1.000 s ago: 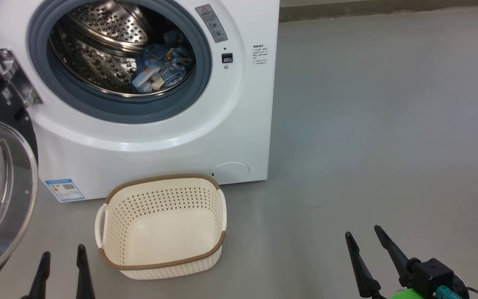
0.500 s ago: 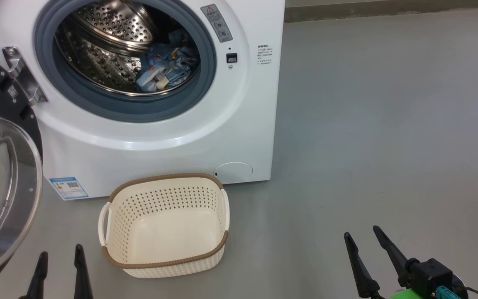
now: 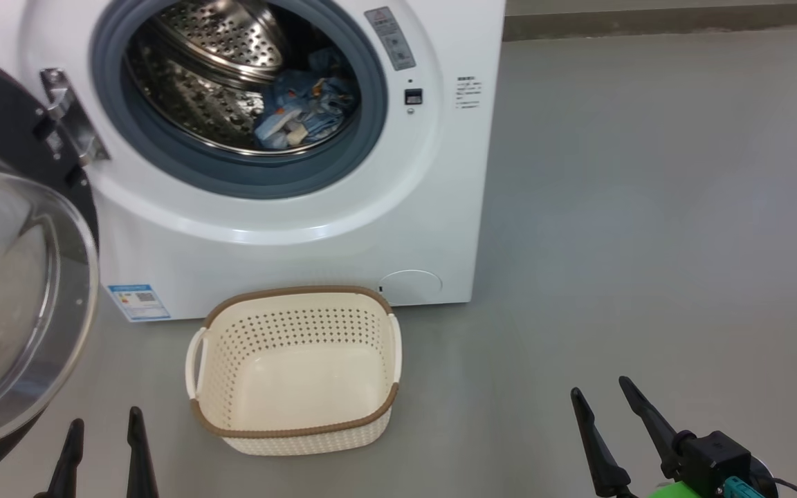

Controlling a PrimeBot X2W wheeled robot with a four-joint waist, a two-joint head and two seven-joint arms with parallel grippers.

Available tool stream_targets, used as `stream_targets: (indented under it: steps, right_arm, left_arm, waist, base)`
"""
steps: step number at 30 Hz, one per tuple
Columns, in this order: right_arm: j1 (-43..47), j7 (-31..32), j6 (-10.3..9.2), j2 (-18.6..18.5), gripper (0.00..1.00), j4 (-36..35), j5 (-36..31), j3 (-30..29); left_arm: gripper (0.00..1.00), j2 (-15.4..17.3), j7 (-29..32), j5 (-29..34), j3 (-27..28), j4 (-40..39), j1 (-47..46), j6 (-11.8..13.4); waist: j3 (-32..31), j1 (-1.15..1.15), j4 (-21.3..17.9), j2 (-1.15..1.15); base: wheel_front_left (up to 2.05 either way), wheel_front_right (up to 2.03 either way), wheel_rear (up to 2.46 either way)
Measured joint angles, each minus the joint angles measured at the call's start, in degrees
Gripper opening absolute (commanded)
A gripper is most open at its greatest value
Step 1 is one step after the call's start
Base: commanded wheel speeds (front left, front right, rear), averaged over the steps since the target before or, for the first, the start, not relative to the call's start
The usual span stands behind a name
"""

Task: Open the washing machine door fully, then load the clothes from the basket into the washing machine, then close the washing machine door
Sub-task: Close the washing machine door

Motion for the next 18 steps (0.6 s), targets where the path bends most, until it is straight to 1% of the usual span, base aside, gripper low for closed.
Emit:
stream_targets:
  steps: [7,11,18]
  right_arm:
    - [0.0,0.0,0.00,0.0,1.00,0.4,-0.1,0.5]
    - [0.0,0.0,0.00,0.0,1.00,0.7,-0.3,0.9]
    - [-0.1,0.0,0.00,0.0,1.00,1.3,-0.5,1.3]
  left_arm:
    - [1.00,0.0,0.0,-0.3,0.1,0.3,0.0,0.3]
    - [1.00,0.0,0.0,-0.5,0.2,1.1,0.0,0.4]
    - [1.00,0.0,0.0,-1.0,0.4,2.4,0.0,1.4]
  waist:
    - [0.0,0.00,4.2,0.00]
    - [0.1,0.00,7.1,0.00]
    - [0.2,0.00,12.5,0.00]
  base:
    - [0.00,0.00,0.00]
    - [0.00,0.00,0.00]
    - [0.00,0.00,0.00]
